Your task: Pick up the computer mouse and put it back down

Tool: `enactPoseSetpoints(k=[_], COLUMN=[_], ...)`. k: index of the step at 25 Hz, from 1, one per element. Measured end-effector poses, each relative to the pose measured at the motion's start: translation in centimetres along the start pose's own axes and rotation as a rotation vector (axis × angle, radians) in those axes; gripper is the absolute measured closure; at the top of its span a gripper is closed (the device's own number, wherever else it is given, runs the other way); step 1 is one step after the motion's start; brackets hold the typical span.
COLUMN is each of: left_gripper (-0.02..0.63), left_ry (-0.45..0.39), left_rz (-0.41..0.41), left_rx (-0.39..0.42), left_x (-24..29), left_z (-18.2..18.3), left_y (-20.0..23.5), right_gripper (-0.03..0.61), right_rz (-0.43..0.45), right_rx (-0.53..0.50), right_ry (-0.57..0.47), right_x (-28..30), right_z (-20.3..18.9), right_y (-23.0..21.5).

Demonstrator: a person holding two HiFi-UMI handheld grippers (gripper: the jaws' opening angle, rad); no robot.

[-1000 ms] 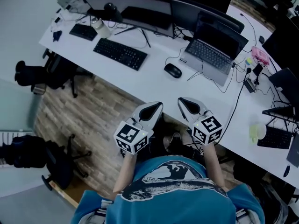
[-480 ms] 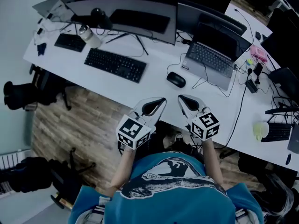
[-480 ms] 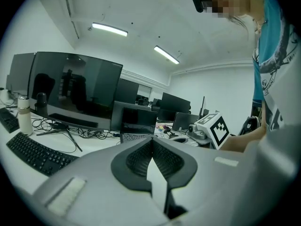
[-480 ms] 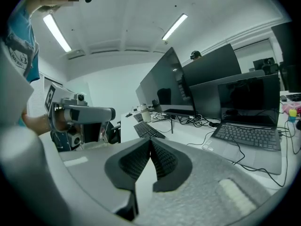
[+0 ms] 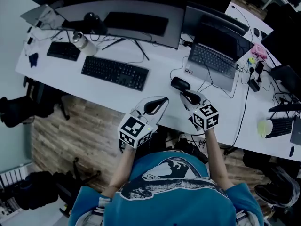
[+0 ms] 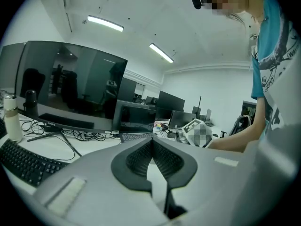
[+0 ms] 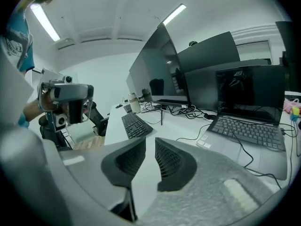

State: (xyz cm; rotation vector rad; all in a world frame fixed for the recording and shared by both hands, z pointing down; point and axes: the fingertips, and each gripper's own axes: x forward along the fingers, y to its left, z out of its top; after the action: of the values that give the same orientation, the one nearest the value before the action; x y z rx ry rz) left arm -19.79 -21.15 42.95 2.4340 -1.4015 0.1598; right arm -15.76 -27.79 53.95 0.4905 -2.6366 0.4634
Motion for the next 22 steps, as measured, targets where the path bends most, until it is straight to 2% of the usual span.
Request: enactPoseSetpoints(k=[8, 14, 19, 22], left_gripper=[0.601, 0.601, 0.601, 0.601], left_ry=[0.012, 0.037, 0.049, 0.050], left_rz=[-0.052, -0.049, -0.037, -0.037], left_rx=[0.008, 0.002, -0.001, -0.005], left_x=[-0.1, -0.9, -1.6, -1.9], left_z=[0.0, -0.8, -1.1, -1.3], left_y=[1.2, 2.2, 3.4, 3.9], right_gripper=[0.372, 0.279, 0.264, 0.262], right_rz=[-0.029, -0.024, -0.012, 0.023], right_rx=[-0.203, -0.368, -0.396, -0.348], right_ry=[0.266, 0.402, 0.497, 0.510], right_x=[5.7, 8.4, 10.2, 10.7], right_z=[-4.3, -6.5, -7.7, -8.3], right_y=[-4.2, -6.3, -7.6, -7.9])
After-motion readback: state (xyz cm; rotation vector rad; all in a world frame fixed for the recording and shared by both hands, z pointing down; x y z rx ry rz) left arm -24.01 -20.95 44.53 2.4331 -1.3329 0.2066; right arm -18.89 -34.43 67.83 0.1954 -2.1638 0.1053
